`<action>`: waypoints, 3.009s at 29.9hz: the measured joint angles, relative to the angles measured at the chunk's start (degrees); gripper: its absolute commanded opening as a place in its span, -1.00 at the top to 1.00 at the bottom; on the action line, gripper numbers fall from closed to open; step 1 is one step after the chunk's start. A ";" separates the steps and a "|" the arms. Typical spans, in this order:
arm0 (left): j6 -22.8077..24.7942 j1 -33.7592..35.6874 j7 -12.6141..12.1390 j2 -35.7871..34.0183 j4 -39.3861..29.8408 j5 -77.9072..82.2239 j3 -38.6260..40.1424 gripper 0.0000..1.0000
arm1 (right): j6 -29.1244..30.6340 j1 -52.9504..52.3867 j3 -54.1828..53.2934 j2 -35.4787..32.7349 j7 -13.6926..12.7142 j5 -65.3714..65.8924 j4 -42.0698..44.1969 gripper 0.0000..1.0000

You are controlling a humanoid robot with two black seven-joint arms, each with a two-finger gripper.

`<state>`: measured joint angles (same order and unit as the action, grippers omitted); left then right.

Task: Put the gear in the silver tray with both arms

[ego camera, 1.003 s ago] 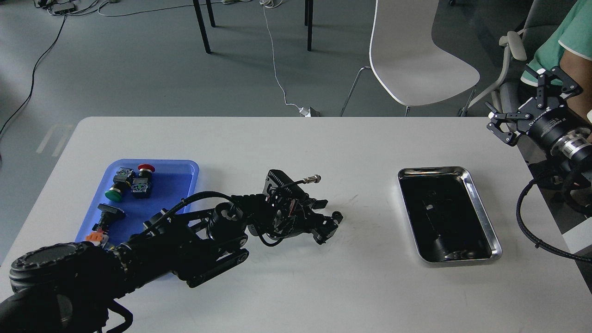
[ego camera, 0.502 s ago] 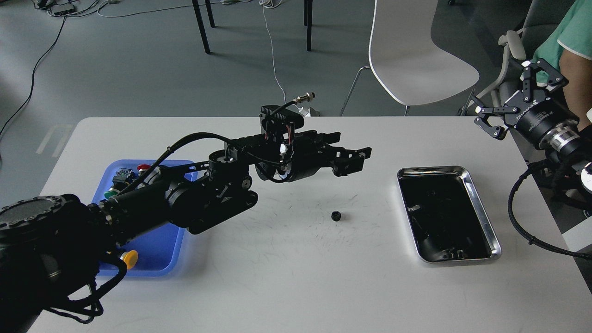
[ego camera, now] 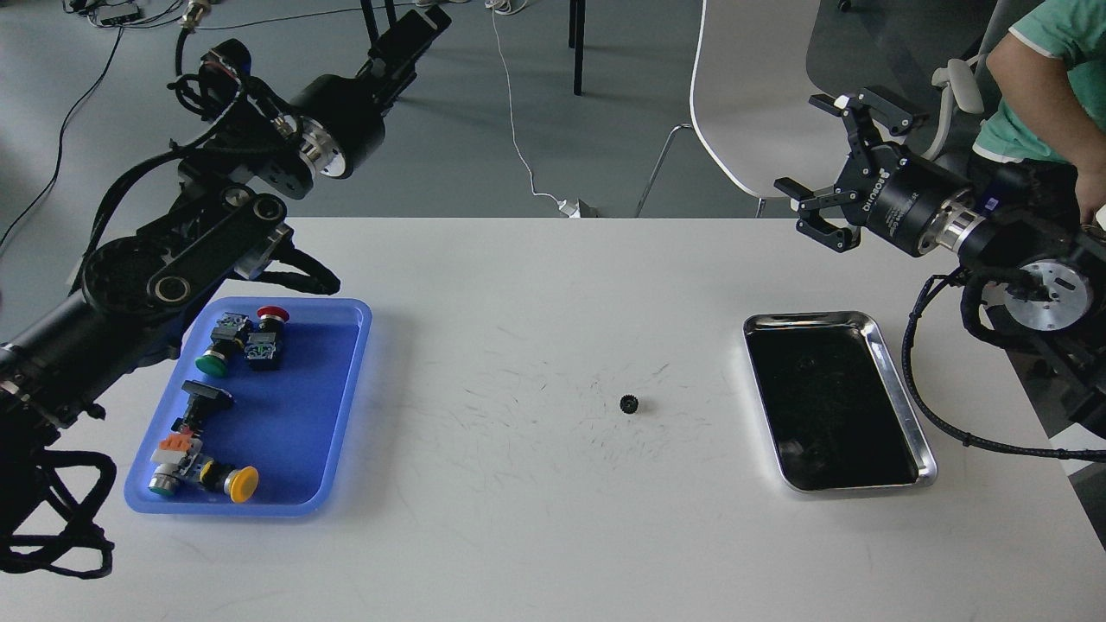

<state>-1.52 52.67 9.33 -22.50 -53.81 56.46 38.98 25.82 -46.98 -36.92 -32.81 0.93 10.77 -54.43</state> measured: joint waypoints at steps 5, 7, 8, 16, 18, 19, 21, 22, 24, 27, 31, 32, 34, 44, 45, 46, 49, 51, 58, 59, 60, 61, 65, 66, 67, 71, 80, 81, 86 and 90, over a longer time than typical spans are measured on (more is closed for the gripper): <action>-0.75 -1.86 0.21 -5.64 0.08 -19.44 0.59 -0.95 | -0.28 -6.63 8.82 3.68 -1.11 7.46 0.12 -0.92; -0.70 -2.88 0.27 -7.17 0.28 -26.31 0.59 -0.95 | -0.46 -9.20 12.73 5.39 -1.18 10.16 0.21 -0.92; -0.58 -3.53 0.31 -7.78 0.41 -29.33 0.62 -0.95 | -0.71 -10.44 14.99 6.25 -1.20 11.64 0.19 -0.92; 3.21 -8.91 0.35 -9.25 1.55 -39.31 3.32 -0.95 | -2.29 -20.53 30.46 15.23 -2.00 21.16 -0.06 -0.92; 3.58 -9.67 0.43 -9.38 1.61 -39.71 3.80 -0.95 | -2.37 -22.90 34.31 17.09 -3.09 23.54 -0.05 -0.92; 3.66 -9.83 0.51 -9.41 1.61 -39.72 3.91 -0.95 | -2.37 -23.93 36.07 18.19 -3.69 24.62 -0.11 -0.92; 3.70 -9.98 0.64 -9.49 1.61 -39.62 3.98 -0.95 | -2.37 -26.49 40.27 19.96 -5.25 26.82 -0.10 -0.92; 3.71 -10.00 0.77 -9.54 1.61 -39.53 4.02 -0.95 | -2.37 -27.70 41.90 20.73 -6.04 27.86 -0.10 -0.92; 3.72 -10.03 1.07 -9.63 1.61 -39.39 4.06 -0.95 | -2.24 -30.25 46.26 22.55 -7.85 29.39 -0.12 -0.92; 3.71 -10.04 1.26 -9.76 1.61 -39.27 4.12 -0.95 | -1.85 -33.38 52.24 25.05 -9.99 30.42 -0.07 -0.92; 3.56 -10.04 1.59 -9.76 1.59 -39.23 4.15 -0.95 | -1.42 -35.13 56.83 28.20 -11.33 30.67 0.18 -0.91; 3.50 -10.04 1.73 -9.76 1.57 -39.23 4.15 -0.95 | -1.37 -35.19 57.51 28.86 -11.58 30.65 0.23 -0.91; 3.45 -10.04 1.98 -9.77 1.56 -39.23 4.12 -0.95 | -1.28 -35.19 58.76 30.24 -11.95 30.60 0.36 -0.91; 3.36 -10.04 2.59 -9.98 1.52 -39.23 4.09 -0.95 | 1.73 -34.15 63.21 32.79 -12.12 30.29 1.17 -0.86; 3.34 -10.04 2.65 -10.00 1.52 -39.23 4.08 -0.95 | 1.92 -34.17 63.47 32.80 -12.12 30.29 1.17 -0.86; 3.33 -10.04 2.68 -10.00 1.51 -39.23 4.09 -0.95 | 2.04 -34.25 63.70 32.81 -12.11 30.28 1.17 -0.86; 3.29 -10.04 2.84 -10.00 1.45 -39.23 4.08 -0.95 | 2.17 -34.51 64.10 32.81 -12.10 30.32 1.17 -0.85; 3.28 -10.04 3.05 -10.00 1.43 -39.23 4.08 -0.95 | 2.18 -34.61 64.45 32.77 -12.07 30.42 1.17 -0.81; 3.28 -10.04 3.27 -10.31 1.33 -39.23 4.08 -0.95 | 2.19 -35.09 66.50 32.17 -11.93 30.54 0.98 -0.79; 3.28 -10.06 3.29 -10.35 1.33 -39.23 4.08 -0.95 | 2.18 -35.13 66.56 31.75 -11.88 30.56 0.93 -0.79; 3.27 -10.11 3.33 -10.47 1.33 -39.23 4.08 -0.95 | 2.18 -35.17 66.60 31.30 -11.79 30.59 0.90 -0.77; 3.27 -10.14 3.36 -10.58 1.33 -39.23 4.08 -0.95 | 2.18 -35.19 66.61 30.89 -11.73 30.58 0.87 -0.75; 3.28 -10.20 3.40 -10.68 1.33 -39.23 4.08 -0.95 | 2.19 -35.19 66.61 30.04 -11.46 30.48 0.59 -0.74; 3.27 -10.20 3.40 -10.69 1.33 -39.23 4.09 -0.95 | 2.18 -35.12 66.61 29.93 -11.43 30.47 0.58 -0.73; 3.28 -10.21 3.41 -10.74 1.33 -39.23 4.08 -0.95 | 2.18 -34.96 66.61 29.84 -11.39 30.44 0.56 -0.72; 3.27 -10.25 3.42 -10.80 1.33 -39.23 4.08 -0.95 | 2.19 -34.50 66.61 29.80 -11.34 30.39 0.47 -0.70; 3.27 -10.25 3.42 -10.99 1.34 -39.24 4.08 -0.95 | 2.18 -34.11 67.70 30.23 -11.28 30.44 0.26 -0.42; 3.26 -10.25 3.42 -10.99 1.34 -39.24 4.08 -0.95 | 2.19 -34.06 67.92 30.31 -11.27 30.45 0.22 -0.37; 3.20 -10.24 3.42 -11.15 1.34 -39.24 4.08 -0.95 | 2.19 -33.51 68.33 30.93 -11.26 30.71 0.24 -0.18; 3.22 -10.25 3.42 -11.16 1.34 -39.24 4.08 -0.95 | 2.18 -33.47 68.42 31.26 -11.26 30.86 0.47 -0.07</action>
<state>1.70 42.42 12.75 -33.66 -52.47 17.22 43.07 28.00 -80.46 31.50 -1.55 -10.33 41.63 -53.96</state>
